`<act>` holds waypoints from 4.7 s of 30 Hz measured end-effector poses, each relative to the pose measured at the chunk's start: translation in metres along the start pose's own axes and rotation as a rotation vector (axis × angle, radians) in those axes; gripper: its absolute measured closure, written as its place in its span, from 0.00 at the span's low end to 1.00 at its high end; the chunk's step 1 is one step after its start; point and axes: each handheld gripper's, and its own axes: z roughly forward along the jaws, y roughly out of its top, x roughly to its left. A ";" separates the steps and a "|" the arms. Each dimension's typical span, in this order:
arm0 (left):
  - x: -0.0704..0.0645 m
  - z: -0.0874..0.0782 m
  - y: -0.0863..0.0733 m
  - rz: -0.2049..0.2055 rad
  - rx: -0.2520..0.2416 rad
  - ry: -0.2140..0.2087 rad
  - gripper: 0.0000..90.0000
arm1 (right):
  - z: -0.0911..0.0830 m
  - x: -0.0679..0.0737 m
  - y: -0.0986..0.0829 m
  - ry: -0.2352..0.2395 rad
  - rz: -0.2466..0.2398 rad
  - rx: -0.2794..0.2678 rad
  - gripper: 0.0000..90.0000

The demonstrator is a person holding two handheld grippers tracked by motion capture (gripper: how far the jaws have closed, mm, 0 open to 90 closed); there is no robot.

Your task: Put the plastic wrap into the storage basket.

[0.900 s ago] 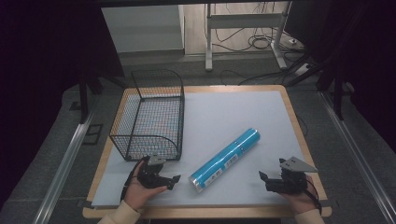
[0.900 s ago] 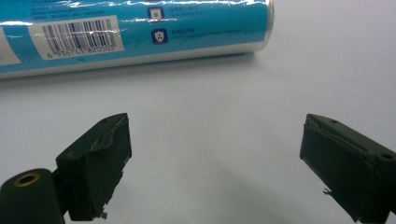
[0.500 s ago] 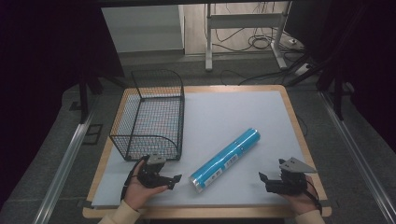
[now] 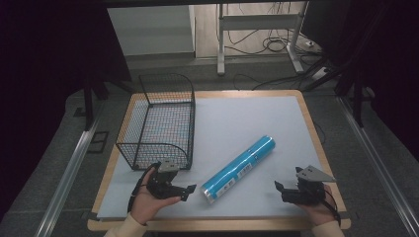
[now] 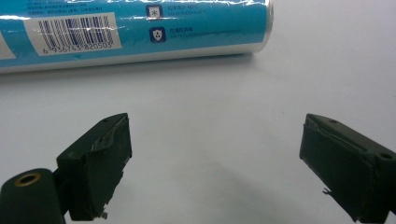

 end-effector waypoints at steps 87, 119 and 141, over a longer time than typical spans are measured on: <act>-0.076 0.107 0.134 0.224 0.206 -0.024 0.13 | 0.002 -0.004 -0.001 -0.026 0.009 0.002 0.11; -0.078 0.166 0.136 0.208 0.410 0.000 0.22 | 0.002 -0.004 -0.001 -0.052 -0.008 0.017 0.12; -0.065 0.159 0.143 0.195 0.456 -0.041 0.35 | 0.002 -0.007 -0.002 -0.069 -0.001 0.022 0.13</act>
